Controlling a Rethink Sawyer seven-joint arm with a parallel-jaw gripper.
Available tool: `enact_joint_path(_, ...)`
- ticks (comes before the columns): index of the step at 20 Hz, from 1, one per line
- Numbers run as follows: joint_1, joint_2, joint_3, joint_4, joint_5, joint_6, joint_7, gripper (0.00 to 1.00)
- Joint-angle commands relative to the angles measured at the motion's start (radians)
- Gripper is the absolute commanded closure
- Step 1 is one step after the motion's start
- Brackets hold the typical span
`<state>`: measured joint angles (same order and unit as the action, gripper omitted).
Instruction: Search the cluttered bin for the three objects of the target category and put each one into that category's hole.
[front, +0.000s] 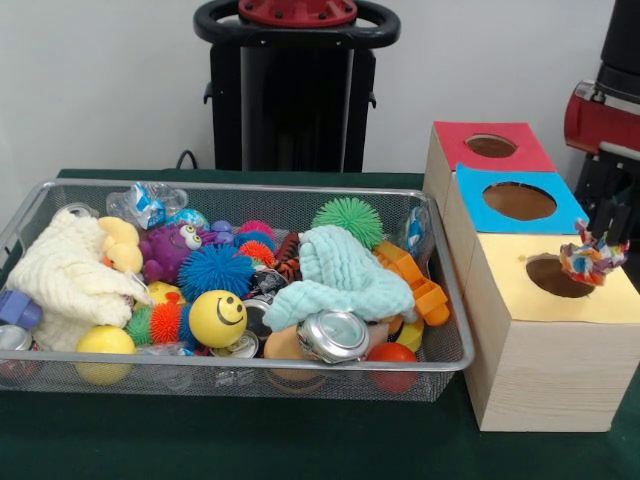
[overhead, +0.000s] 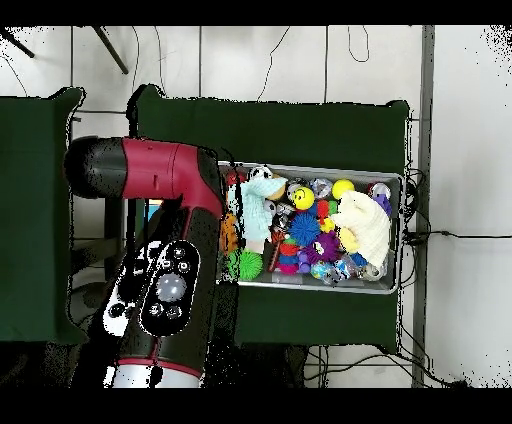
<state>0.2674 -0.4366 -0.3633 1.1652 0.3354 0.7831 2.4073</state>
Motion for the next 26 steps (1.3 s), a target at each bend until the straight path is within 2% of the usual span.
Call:
enact_joint_path(1,-0.045,0.003,0.024,0.161,0.010,-0.006,0.199,1.00)
enact_joint_path(17,-0.097,-0.007,0.078,0.283,-0.011,-0.174,0.111,1.00)
enact_joint_path(26,-0.080,0.024,0.081,0.240,0.012,-0.178,0.156,1.00)
